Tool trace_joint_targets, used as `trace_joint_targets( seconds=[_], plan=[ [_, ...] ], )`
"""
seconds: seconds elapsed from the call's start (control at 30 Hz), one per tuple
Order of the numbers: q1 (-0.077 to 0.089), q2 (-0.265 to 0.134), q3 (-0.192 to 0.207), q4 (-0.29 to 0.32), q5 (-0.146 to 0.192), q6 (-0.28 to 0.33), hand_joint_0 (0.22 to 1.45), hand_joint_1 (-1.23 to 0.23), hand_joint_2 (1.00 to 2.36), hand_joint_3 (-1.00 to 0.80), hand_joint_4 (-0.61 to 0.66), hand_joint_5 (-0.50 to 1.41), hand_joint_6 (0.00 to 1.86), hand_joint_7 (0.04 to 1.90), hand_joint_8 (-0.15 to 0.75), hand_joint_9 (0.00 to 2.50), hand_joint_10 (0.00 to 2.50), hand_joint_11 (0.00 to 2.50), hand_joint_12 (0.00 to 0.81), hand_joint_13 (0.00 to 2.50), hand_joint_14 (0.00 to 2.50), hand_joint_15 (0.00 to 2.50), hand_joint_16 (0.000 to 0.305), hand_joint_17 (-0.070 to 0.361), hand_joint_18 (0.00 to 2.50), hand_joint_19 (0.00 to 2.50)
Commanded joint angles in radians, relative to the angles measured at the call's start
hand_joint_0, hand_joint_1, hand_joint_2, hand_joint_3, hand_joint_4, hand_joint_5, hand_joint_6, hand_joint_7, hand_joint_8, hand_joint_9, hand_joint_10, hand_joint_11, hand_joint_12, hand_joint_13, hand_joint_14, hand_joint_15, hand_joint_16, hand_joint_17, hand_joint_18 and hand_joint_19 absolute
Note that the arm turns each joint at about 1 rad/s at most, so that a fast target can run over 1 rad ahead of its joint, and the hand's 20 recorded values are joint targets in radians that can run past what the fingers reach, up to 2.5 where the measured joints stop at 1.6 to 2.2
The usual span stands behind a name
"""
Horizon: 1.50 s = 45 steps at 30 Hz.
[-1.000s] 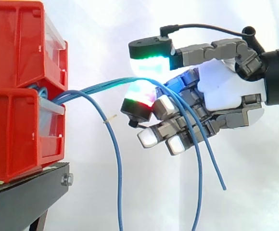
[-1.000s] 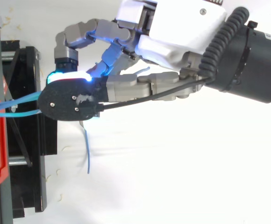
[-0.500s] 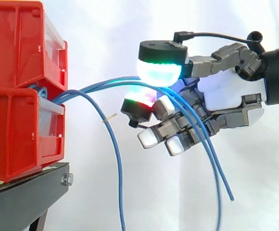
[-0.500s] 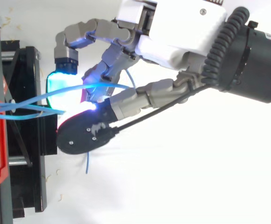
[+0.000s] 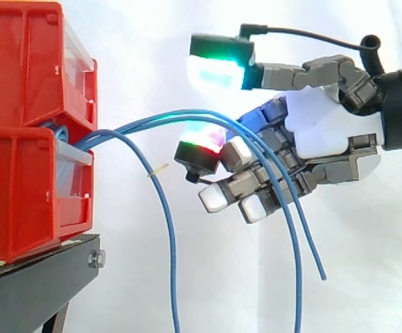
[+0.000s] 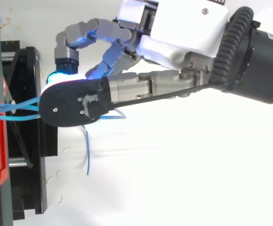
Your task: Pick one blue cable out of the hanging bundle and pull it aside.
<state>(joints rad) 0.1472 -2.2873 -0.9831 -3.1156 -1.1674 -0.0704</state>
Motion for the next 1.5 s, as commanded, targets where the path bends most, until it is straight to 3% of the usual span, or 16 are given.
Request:
trace_joint_targets(
  seconds=[0.0, 0.2, 0.4, 0.53, 0.67, 0.73, 0.87, 0.97, 1.03, 1.13, 1.23, 1.3, 1.33, 1.47],
  plan=[
    [-0.001, -0.001, 0.000, 0.000, 0.000, 0.000, 0.56, -0.63, 1.02, -0.16, 0.38, -0.16, 0.88, 1.47, 0.370, 0.97, 0.01, 0.77, 0.446, 0.87, 0.02, 0.51, 0.058, 0.131, 0.84, 0.70],
    [0.000, 0.000, 0.000, 0.000, 0.000, 0.000, 0.59, -0.74, 1.03, -0.08, 0.33, -0.18, 0.90, 1.44, 0.369, 0.92, 0.02, 0.81, 0.440, 0.86, 0.02, 0.50, 0.058, 0.130, 0.85, 0.68],
    [0.000, 0.000, 0.000, 0.000, 0.000, 0.001, 0.64, -0.80, 1.01, -0.37, 0.35, -0.20, 0.91, 1.34, 0.359, 0.90, 0.01, 0.82, 0.427, 0.86, 0.02, 0.50, 0.057, 0.128, 0.86, 0.66],
    [0.000, 0.000, 0.000, 0.000, 0.000, 0.000, 0.54, -0.66, 1.00, -0.48, 0.36, -0.19, 0.89, 1.37, 0.368, 0.93, 0.01, 0.80, 0.445, 0.87, 0.02, 0.50, 0.059, 0.133, 0.86, 0.67],
    [0.002, 0.000, 0.000, 0.000, 0.000, 0.001, 0.56, -0.66, 1.01, -0.38, 0.36, -0.18, 0.89, 1.38, 0.370, 0.93, 0.01, 0.79, 0.446, 0.86, 0.02, 0.51, 0.059, 0.133, 0.85, 0.68],
    [0.002, 0.000, 0.000, -0.001, 0.000, 0.001, 0.61, -0.73, 1.02, -0.24, 0.35, -0.18, 0.88, 1.43, 0.364, 0.92, 0.01, 0.79, 0.438, 0.86, 0.02, 0.51, 0.058, 0.129, 0.84, 0.68],
    [0.002, 0.000, 0.000, -0.001, 0.000, 0.001, 0.66, -0.83, 1.02, -0.19, 0.28, -0.19, 0.90, 1.45, 0.357, 0.89, 0.02, 0.80, 0.427, 0.86, 0.02, 0.50, 0.057, 0.128, 0.86, 0.64],
    [0.002, -0.001, 0.000, 0.000, 0.000, 0.001, 0.75, -0.90, 1.02, -0.29, 0.26, -0.20, 0.91, 1.44, 0.347, 0.87, 0.01, 0.80, 0.425, 0.85, 0.02, 0.49, 0.056, 0.126, 0.85, 0.60],
    [0.000, 0.000, 0.000, -0.001, 0.000, 0.001, 0.79, -0.89, 1.00, -0.46, 0.25, -0.20, 0.91, 1.41, 0.343, 0.88, 0.01, 0.80, 0.417, 0.85, 0.02, 0.49, 0.056, 0.125, 0.85, 0.59],
    [0.000, -0.001, 0.000, -0.001, 0.000, 0.001, 0.81, -0.91, 1.00, -0.50, 0.23, -0.19, 0.91, 1.40, 0.336, 0.88, 0.02, 0.79, 0.414, 0.86, 0.02, 0.49, 0.055, 0.124, 0.85, 0.58],
    [0.000, -0.001, 0.000, -0.001, -0.002, 0.001, 0.75, -0.94, 1.00, -0.50, 0.27, -0.17, 0.91, 1.42, 0.335, 0.90, 0.02, 0.80, 0.412, 0.86, 0.02, 0.49, 0.055, 0.123, 0.86, 0.57],
    [0.000, 0.000, 0.000, -0.004, -0.002, 0.001, 0.64, -0.95, 1.00, -0.50, 0.29, -0.15, 0.90, 1.41, 0.332, 0.92, 0.02, 0.80, 0.413, 0.88, 0.02, 0.50, 0.054, 0.122, 0.86, 0.60],
    [0.000, 0.000, 0.000, -0.009, -0.006, 0.001, 0.54, -0.89, 1.00, -0.50, 0.30, -0.13, 0.89, 1.41, 0.352, 0.97, 0.01, 0.79, 0.420, 0.89, 0.02, 0.52, 0.056, 0.126, 0.87, 0.62],
    [0.000, 0.000, 0.000, -0.027, -0.017, 0.003, 0.43, -0.64, 1.00, -0.50, 0.26, -0.11, 0.88, 1.36, 0.394, 1.02, 0.01, 0.75, 0.474, 0.92, 0.02, 0.52, 0.067, 0.150, 0.92, 0.66]
  ],
)
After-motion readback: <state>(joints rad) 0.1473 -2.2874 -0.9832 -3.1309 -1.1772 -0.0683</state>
